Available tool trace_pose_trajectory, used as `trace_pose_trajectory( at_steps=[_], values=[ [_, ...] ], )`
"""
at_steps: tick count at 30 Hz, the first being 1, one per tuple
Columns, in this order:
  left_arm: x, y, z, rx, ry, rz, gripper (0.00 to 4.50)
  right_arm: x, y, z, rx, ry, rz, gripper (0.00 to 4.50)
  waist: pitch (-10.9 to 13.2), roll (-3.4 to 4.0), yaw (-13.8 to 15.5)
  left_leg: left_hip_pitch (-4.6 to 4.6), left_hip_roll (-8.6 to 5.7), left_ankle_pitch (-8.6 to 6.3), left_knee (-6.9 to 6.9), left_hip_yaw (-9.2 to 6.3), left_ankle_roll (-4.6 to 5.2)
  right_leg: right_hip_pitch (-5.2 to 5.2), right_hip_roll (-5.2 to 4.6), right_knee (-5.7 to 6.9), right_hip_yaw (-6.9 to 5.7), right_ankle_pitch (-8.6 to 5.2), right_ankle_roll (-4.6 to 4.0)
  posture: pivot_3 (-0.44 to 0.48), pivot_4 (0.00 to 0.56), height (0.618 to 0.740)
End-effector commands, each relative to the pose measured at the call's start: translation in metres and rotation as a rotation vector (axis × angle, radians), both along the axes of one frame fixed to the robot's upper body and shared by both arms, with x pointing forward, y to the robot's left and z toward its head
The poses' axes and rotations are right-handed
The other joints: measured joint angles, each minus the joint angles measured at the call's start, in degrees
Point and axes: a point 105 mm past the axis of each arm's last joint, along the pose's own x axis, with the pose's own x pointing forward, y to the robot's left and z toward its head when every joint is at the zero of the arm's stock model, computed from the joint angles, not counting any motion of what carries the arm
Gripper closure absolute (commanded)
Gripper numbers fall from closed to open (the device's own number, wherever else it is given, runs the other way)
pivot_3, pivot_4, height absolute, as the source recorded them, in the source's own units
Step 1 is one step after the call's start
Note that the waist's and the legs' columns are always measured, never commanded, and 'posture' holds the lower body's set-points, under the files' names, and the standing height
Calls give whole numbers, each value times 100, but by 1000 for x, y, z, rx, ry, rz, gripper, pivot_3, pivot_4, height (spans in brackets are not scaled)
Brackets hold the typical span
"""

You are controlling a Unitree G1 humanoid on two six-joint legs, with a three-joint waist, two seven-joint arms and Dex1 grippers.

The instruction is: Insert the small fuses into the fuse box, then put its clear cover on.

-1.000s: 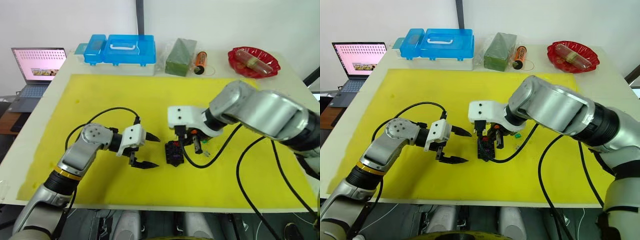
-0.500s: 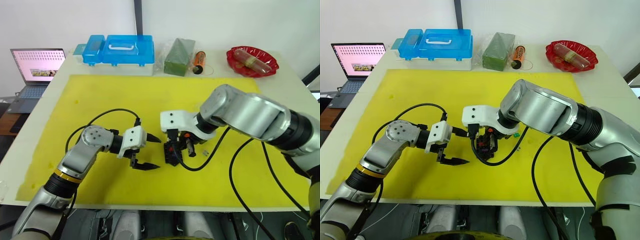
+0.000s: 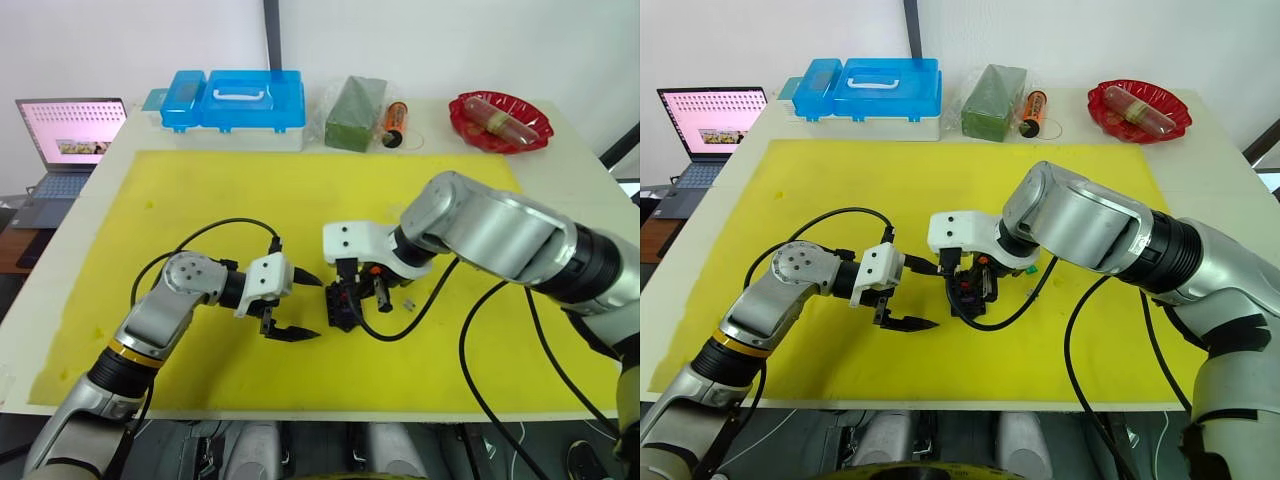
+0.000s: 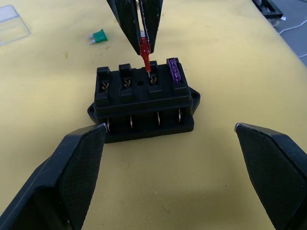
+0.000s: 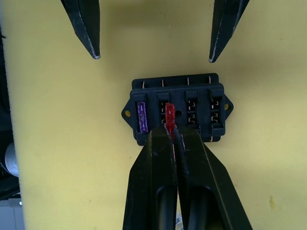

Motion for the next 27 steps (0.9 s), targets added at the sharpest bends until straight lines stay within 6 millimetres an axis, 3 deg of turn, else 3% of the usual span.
trace_pose_trajectory(
  at_steps=[1, 27],
  values=[
    [0, 0, 6, -13, -28, -3, 0, 0, 0, 0, -1, -9, 13, 4486, 0, 0, -1, 0, 0, 0, 0, 0, 0, 0, 0, 0, 0, 0, 0, 0, 150, 740],
    [0, -6, 17, -26, -24, 5, 0, 2, 2, -9, -19, -12, 40, 4486, 0, 0, 2, 0, -1, 0, 0, 1, -1, 0, 1, 1, 0, 0, 0, 0, 150, 740]
  ],
)
